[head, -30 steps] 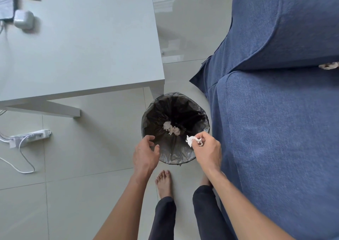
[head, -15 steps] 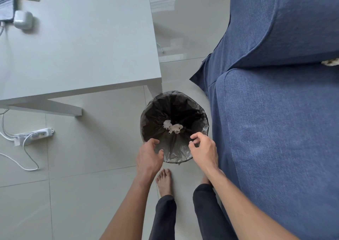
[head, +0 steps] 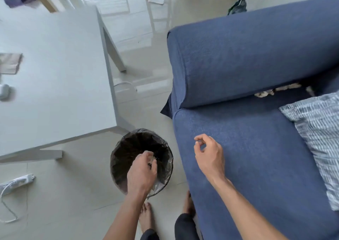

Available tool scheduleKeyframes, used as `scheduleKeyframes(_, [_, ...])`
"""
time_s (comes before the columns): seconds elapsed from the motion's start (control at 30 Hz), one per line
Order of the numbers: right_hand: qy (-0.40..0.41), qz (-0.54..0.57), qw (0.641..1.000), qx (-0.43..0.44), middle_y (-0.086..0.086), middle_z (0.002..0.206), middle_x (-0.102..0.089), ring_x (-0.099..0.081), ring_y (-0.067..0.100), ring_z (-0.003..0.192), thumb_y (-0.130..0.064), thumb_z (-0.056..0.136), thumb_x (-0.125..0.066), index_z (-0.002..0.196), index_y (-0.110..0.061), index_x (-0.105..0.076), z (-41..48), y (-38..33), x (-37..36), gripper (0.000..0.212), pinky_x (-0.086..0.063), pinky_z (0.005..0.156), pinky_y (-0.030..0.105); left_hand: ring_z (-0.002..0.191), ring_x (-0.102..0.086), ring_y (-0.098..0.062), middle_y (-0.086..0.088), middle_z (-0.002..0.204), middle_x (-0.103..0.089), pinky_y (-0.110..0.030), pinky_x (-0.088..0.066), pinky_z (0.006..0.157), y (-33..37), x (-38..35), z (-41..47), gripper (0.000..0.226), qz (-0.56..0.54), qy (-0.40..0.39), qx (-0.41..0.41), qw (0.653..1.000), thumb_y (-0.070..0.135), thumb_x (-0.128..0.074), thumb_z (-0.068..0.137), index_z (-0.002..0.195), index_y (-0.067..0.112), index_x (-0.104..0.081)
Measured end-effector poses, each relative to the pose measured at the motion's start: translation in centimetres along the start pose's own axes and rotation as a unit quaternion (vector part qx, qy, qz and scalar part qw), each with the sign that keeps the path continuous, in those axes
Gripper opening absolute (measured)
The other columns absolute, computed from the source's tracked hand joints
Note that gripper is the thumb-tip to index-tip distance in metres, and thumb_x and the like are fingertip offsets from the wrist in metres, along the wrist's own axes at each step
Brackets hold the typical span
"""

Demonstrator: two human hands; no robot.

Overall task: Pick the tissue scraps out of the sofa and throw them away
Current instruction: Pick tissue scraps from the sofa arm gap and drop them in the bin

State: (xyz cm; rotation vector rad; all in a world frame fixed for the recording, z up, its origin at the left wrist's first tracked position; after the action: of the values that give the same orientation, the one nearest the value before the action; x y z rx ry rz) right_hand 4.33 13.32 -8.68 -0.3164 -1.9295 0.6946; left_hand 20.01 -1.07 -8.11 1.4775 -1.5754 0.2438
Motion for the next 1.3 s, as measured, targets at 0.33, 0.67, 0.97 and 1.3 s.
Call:
scheduleKeyframes(0.33, [0.118,0.027,0.992,-0.031,-0.012,0.086,-0.064,-0.063,0.016,0.066,-0.015,0.094,-0.062,0.095,-0.026,-0.068,11.8,8.6,14.2,0.012,-0.05,0.059,0.03,0.097,-0.068,-0.017,0.008,0.111,-0.067,-0.035,-0.054,0.082,22.7,-7.3,4.9,0.023,0.016,-0.001,-0.187,0.982,0.032,-0.056,0.098,0.118,0.024,-0.063])
scheduleKeyframes(0.67, [0.105,-0.012,0.993,-0.045,0.005,0.101,-0.066,-0.065,0.025,0.093,-0.02,0.094,-0.065,0.113,-0.012,-0.066,21.1,15.5,19.3,0.02,-0.053,0.08,0.035,0.1,-0.066,-0.017,0.006,0.112,-0.069,-0.027,-0.046,0.077,33.3,-17.0,7.1,0.027,0.017,-0.016,-0.201,0.979,0.031,-0.056,0.098,0.122,0.022,-0.065])
scheduleKeyframes(0.97, [0.144,-0.047,0.985,-0.088,0.012,0.111,-0.073,-0.069,0.036,0.103,-0.031,0.092,-0.067,0.115,-0.016,-0.07,27.1,16.1,17.7,0.028,-0.055,0.077,0.038,0.116,-0.064,-0.024,-0.002,0.115,-0.072,-0.035,-0.05,0.093,38.2,-23.0,9.9,0.051,-0.024,0.042,-0.094,0.994,0.053,-0.065,0.09,0.129,0.019,-0.067])
scheduleKeyframes(1.3, [0.142,-0.06,0.973,-0.175,0.013,0.091,-0.076,-0.073,0.035,0.085,-0.022,0.089,-0.066,0.094,-0.017,-0.077,30.1,16.9,17.1,0.013,-0.046,0.062,0.03,0.105,-0.07,-0.028,-0.003,0.104,-0.078,-0.034,-0.052,0.081,39.2,-25.0,11.5,0.04,0.039,0.063,-0.071,0.995,0.052,-0.057,0.092,0.123,0.029,-0.071])
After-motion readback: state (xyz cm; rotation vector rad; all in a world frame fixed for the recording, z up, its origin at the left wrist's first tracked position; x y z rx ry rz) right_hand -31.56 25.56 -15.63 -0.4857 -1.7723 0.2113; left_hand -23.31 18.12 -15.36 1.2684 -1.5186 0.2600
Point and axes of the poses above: each hand's wrist, its own z-axis towards the middle knuckle, its own x-axis out of the back of the hand, y = z × x, the point moved 1 cm from there along z, towards the middle knuckle
